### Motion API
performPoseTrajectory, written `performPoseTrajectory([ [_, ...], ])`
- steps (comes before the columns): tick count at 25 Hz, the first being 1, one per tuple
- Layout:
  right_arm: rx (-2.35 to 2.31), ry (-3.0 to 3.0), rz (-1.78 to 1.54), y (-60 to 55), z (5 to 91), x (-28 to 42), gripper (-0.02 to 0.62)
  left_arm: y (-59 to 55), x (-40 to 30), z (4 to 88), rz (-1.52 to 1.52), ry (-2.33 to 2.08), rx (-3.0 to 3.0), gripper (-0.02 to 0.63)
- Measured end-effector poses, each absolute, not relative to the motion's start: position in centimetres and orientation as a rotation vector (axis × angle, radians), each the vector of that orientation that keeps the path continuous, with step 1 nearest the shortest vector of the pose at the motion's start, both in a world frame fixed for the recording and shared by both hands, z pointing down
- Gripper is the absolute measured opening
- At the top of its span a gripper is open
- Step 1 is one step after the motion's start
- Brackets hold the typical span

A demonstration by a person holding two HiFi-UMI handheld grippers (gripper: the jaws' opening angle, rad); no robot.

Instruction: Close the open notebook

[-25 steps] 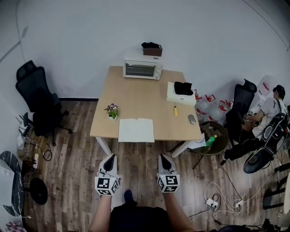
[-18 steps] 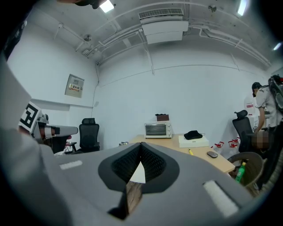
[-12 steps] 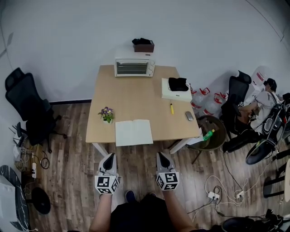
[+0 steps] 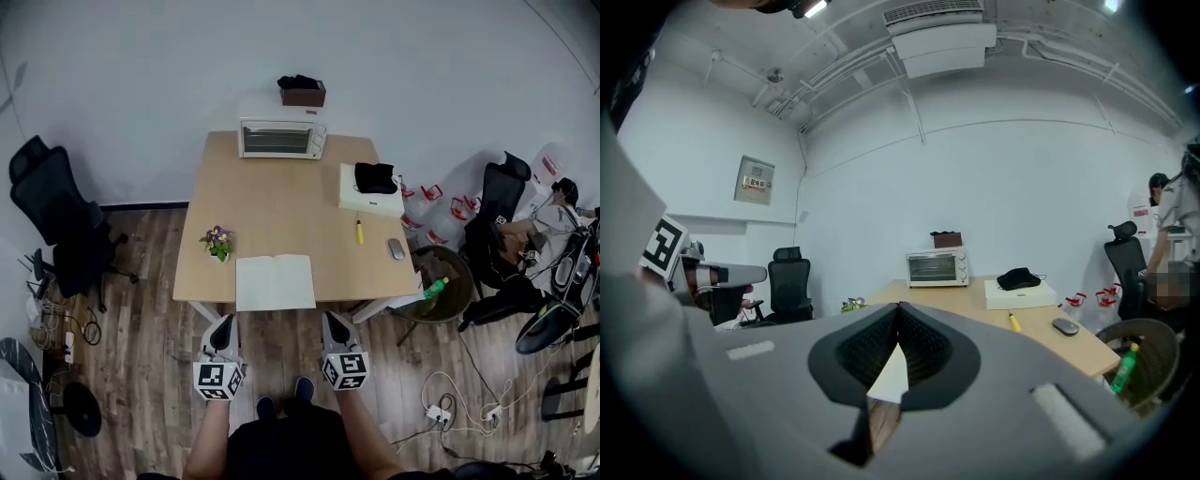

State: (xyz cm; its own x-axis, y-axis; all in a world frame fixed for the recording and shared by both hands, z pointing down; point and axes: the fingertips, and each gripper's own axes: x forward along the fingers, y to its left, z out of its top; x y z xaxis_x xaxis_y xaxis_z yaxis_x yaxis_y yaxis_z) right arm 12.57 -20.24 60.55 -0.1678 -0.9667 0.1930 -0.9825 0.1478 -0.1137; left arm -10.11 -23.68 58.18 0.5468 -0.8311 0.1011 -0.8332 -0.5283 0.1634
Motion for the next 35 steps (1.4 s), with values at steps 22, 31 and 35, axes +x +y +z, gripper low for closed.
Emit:
performPoseTrajectory([
  [22, 1.851, -2.365, 0.662, -24.8, 70.5, 16.1, 0.132, -26.0, -7.2, 59.8, 0.042, -1.499, 2.577, -0.005],
  [31, 1.879, -2.345, 1.169, -26.6, 79.3, 18.0, 0.199, -25.9, -7.1, 59.9, 0.073, -1.542, 2.595, -0.004],
  [35, 1.852, -2.289, 1.291, -27.6, 82.9, 18.2, 0.199, -26.1, -6.8, 60.2, 0.097, -1.533, 2.596, -0.005],
])
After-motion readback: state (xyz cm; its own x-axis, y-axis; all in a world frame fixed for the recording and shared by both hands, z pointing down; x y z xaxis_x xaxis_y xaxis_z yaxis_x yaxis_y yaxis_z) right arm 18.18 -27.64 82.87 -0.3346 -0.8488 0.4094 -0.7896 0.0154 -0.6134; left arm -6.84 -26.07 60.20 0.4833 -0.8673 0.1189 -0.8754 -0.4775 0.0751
